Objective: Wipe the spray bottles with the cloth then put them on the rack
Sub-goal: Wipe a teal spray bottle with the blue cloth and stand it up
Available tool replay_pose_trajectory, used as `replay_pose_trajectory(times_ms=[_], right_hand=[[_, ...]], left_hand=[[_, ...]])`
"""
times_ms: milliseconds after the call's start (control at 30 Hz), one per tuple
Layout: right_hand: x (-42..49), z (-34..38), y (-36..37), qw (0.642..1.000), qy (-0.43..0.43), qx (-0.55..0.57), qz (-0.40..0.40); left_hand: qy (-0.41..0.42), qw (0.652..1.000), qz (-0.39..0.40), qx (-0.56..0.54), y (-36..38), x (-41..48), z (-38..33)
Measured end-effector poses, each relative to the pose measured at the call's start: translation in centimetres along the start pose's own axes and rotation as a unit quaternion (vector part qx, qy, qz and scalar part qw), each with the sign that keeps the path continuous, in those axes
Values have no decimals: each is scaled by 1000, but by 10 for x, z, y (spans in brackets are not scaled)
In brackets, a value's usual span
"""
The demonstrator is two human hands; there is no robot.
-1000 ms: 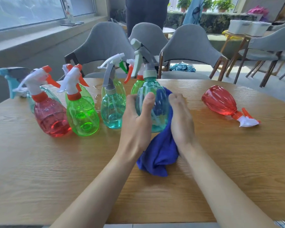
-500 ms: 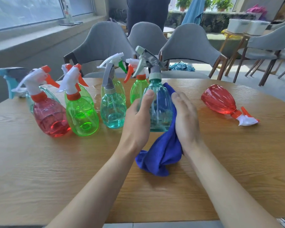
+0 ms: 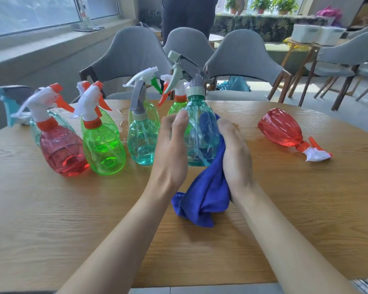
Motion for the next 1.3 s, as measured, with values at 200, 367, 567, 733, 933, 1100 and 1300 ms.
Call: replay_pose_trajectory(times_ms=[200,367,567,733,933,1100,1300], right_hand=[[8,11,-2,993,-64,-94,8],[12,24,-4,973,-135,-184,11],[-16,37,23,924,-257,-278,59],[6,19,7,989,-102,-99,49],[-3,15,6,988,-71,-133,36],[-5,25,7,957,-168,-234,22],[2,2,-1,986,-13,-167,13]], left_hand=[[62,993,-99,33,-17,-7,-2],[24,996,-45,67,1,-6,6],[1,998,-57,-13,-10,1,6],[48,998,-35,26,-1,-12,-6],[45,997,-57,35,-2,-12,-7],[35,998,-57,19,-2,-11,-6],[22,997,-65,18,-5,-12,-1]])
Point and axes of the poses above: each hand's wrist, its own x-axis towards the middle knuckle, its own y-axis out of the palm, z = x × y, the point moved 9 cm from there along x, towards the middle knuckle, and after that the axes turned 6 degrees about -y, right-handed, at the moved point
